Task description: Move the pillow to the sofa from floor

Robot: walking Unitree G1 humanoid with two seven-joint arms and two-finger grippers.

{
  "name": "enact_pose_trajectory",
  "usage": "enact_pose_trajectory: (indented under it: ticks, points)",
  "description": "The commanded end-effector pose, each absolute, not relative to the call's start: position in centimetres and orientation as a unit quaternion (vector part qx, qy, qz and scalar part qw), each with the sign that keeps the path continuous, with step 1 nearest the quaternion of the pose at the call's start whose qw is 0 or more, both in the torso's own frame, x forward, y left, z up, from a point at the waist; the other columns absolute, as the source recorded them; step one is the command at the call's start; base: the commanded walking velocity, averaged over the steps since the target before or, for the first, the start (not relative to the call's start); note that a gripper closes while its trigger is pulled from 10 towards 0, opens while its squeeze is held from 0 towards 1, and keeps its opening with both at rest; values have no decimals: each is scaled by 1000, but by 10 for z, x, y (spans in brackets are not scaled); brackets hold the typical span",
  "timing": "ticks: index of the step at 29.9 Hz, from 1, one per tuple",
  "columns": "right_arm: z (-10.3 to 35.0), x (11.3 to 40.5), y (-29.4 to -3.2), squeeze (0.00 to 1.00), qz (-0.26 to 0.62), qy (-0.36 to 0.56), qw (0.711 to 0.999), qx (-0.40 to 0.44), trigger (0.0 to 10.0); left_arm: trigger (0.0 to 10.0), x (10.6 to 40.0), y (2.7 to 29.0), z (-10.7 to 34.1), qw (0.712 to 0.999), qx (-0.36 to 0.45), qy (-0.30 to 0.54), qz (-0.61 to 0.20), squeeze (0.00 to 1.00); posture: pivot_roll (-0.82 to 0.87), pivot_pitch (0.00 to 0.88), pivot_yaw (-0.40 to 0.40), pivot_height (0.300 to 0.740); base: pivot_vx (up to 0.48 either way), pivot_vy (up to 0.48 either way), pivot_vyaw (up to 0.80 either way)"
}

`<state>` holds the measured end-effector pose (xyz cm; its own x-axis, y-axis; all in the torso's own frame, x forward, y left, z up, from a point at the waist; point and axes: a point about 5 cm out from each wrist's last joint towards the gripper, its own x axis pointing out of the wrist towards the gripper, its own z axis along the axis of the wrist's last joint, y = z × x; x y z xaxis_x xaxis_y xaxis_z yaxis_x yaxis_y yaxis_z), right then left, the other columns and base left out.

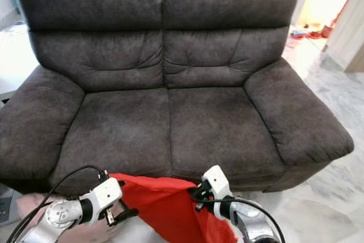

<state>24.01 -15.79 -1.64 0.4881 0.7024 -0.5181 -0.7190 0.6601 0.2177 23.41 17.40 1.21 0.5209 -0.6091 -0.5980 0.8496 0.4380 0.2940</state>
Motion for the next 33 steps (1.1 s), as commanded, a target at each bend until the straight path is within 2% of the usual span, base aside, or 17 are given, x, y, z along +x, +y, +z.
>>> enact_pose_trajectory:
  ticks: [1,8,10,16,21,30,33]
  points:
    - [1,252,-156,0,436,254,863,-31,10000,10000,233,176,10,811,306,211,-451,0,112,0,-28,740,0,0,0]
    - [10,241,-151,0,490,262,830,-47,10000,10000,231,177,7,796,316,216,-469,0,107,0,-26,740,0,0,0]
    - [15,235,-147,0,516,264,813,-53,10000,10000,228,177,5,785,323,220,-481,0,106,0,-27,740,0,0,0]
    - [25,227,-145,0,541,273,793,-68,10000,10000,220,183,-4,774,329,232,-489,0,102,0,-29,740,0,0,0]
    - [28,224,-146,0,547,286,782,-86,10000,10000,218,184,-8,766,338,236,-493,0,99,0,-30,740,0,0,0]
    - [17,221,-163,0,535,306,779,-112,10000,10000,218,184,-16,773,339,232,-482,0,96,0,-32,740,0,0,0]
    - [16,220,-166,0,529,306,783,-113,10000,10000,217,185,-18,764,351,233,-489,0,92,0,-32,740,0,0,0]
